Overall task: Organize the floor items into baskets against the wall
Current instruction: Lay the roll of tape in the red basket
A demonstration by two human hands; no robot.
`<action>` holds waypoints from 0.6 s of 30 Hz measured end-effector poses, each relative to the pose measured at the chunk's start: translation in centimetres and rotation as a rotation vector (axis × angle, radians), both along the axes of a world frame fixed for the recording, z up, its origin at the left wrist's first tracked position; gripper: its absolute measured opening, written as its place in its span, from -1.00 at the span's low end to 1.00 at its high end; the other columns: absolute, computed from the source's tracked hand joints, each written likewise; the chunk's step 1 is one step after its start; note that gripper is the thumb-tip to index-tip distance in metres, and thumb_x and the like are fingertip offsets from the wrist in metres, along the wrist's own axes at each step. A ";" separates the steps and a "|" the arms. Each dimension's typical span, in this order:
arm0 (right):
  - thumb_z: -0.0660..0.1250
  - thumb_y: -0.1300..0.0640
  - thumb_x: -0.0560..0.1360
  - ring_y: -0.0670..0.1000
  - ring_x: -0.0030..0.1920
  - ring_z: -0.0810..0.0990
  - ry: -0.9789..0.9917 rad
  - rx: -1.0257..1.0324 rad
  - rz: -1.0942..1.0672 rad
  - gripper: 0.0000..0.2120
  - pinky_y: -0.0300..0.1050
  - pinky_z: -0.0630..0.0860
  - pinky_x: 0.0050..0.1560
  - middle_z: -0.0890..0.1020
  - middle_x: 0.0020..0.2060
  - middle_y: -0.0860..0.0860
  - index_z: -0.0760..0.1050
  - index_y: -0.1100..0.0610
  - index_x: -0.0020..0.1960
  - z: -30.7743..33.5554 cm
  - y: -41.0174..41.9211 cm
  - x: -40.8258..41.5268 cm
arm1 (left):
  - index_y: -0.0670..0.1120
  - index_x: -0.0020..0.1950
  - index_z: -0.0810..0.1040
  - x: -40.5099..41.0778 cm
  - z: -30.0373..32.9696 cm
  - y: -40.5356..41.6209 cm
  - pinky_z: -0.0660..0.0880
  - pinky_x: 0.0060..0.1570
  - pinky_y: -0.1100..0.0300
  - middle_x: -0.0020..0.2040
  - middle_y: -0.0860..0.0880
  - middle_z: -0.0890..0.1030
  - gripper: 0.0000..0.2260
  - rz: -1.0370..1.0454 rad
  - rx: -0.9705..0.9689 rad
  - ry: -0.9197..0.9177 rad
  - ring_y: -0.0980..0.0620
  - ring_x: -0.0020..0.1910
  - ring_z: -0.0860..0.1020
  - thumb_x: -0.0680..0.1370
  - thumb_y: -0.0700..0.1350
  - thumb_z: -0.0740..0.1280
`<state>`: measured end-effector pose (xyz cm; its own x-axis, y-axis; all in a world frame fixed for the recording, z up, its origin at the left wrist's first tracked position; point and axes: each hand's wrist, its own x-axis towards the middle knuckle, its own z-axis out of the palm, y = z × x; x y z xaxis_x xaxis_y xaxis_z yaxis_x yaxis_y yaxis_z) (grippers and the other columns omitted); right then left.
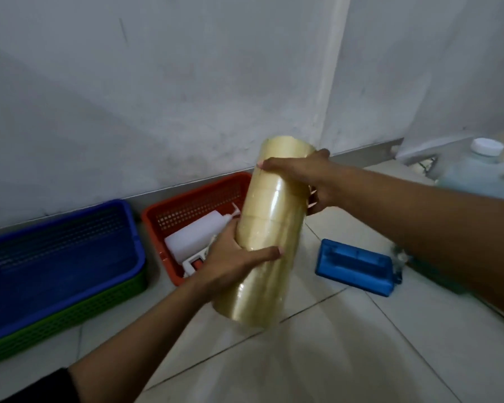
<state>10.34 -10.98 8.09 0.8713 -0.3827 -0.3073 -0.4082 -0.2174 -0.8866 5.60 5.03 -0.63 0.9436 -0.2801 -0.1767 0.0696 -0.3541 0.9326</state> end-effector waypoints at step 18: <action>0.56 -0.07 0.28 0.31 0.26 0.44 -0.017 0.746 -0.290 -0.14 0.39 0.56 -0.05 0.36 0.34 0.15 0.13 0.01 0.40 -13.8 3.6 13.6 | 0.05 0.51 0.03 17.2 -3.7 6.2 0.31 0.27 -0.18 0.47 -0.06 0.28 -0.03 -0.015 1.346 -0.586 -0.13 0.40 0.32 0.25 0.33 0.41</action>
